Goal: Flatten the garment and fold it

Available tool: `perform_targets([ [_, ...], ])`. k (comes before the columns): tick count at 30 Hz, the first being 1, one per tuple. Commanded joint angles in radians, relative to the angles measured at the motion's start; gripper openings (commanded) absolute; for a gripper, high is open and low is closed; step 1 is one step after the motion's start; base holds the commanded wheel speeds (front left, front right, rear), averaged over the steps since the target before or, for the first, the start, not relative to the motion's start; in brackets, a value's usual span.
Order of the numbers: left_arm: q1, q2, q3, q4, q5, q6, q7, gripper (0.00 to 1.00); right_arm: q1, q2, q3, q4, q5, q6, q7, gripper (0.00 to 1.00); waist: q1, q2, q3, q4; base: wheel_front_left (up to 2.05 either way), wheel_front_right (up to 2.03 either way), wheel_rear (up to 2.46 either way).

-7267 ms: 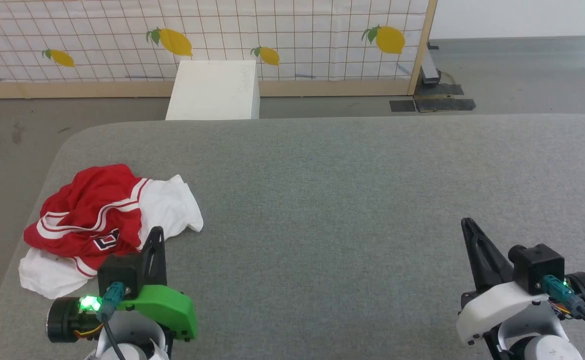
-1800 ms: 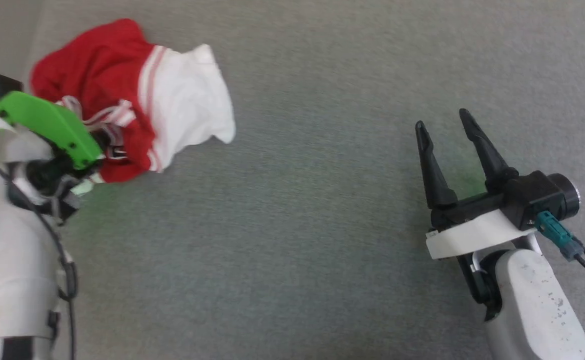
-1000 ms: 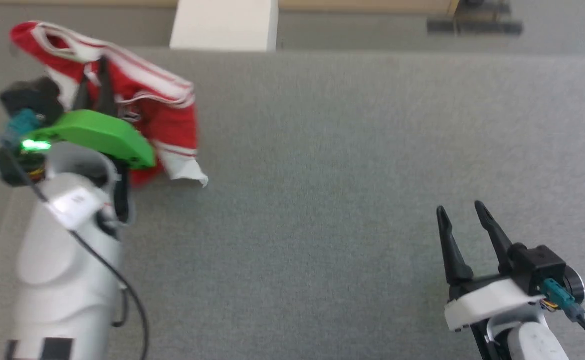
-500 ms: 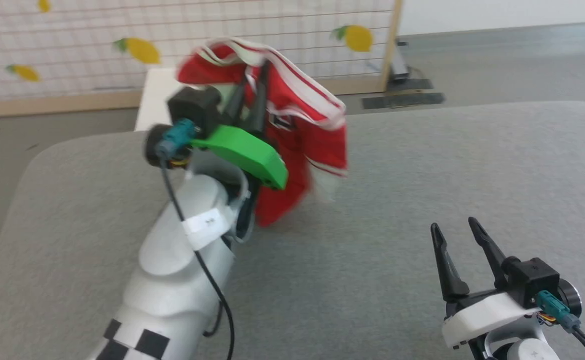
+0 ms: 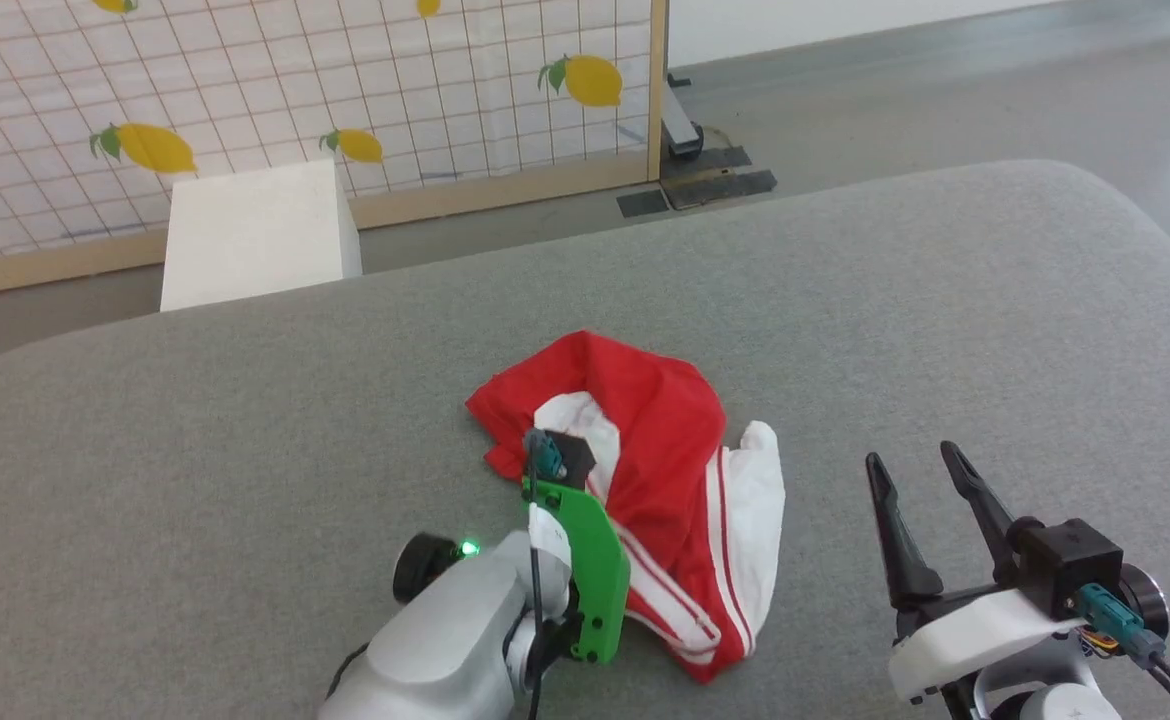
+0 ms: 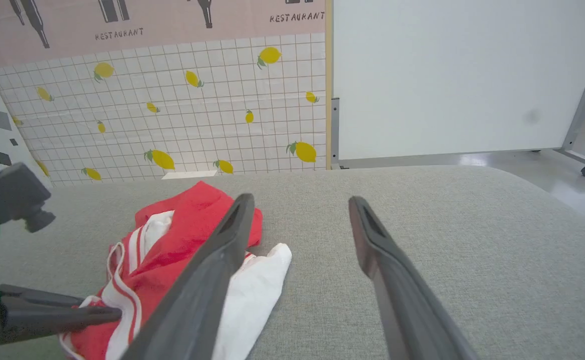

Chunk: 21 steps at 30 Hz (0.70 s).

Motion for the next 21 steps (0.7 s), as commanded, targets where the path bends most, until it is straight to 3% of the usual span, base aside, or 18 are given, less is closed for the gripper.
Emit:
perform_targets([
  [1, 0.016, 0.004, -0.008, 0.009, -0.010, -0.002, 0.026, 0.58, 0.005, 0.000, 0.001, 0.000, 0.010, -0.002, 0.005, 1.00, 0.0001, 0.0000, 0.010, 0.013, 0.00, 0.00, 0.00],
  [2, 0.019, 0.004, -0.009, 0.012, -0.015, 0.001, 0.041, 1.00, 0.004, 0.000, 0.002, 0.001, 0.011, -0.002, 0.006, 1.00, 0.0001, 0.0000, 0.014, 0.020, 0.00, 0.00, 0.00],
  [4, 0.022, 0.006, -0.003, 0.003, -0.023, 0.003, 0.039, 1.00, -0.001, 0.000, 0.003, 0.004, 0.014, -0.002, 0.008, 1.00, 0.0001, 0.0000, 0.018, 0.033, 0.00, 0.00, 0.00],
  [7, 0.020, 0.017, 0.038, -0.050, -0.022, 0.017, -0.082, 1.00, -0.009, 0.000, 0.005, 0.008, 0.015, -0.002, 0.008, 1.00, 0.0001, 0.0000, 0.023, 0.050, 0.00, 0.00, 0.00],
  [14, 0.082, 0.084, 0.182, -0.241, 0.025, 0.048, -0.599, 1.00, -0.022, 0.000, -0.014, 0.016, 0.017, -0.002, -0.002, 1.00, 0.0001, 0.0000, 0.031, 0.093, 0.00, 0.00, 0.00],
  [16, 0.116, 0.105, 0.225, -0.293, 0.041, 0.061, -0.660, 1.00, -0.021, 0.000, -0.021, 0.016, 0.017, -0.002, -0.004, 1.00, 0.0001, 0.0000, 0.031, 0.106, 0.00, 0.00, 0.00],
  [21, 0.234, 0.137, 0.377, -0.485, 0.156, 0.072, -0.677, 1.00, -0.032, 0.000, -0.052, 0.028, 0.023, -0.002, 0.002, 1.00, 0.0001, 0.0000, 0.035, 0.136, 0.00, 0.00, 0.00],
])
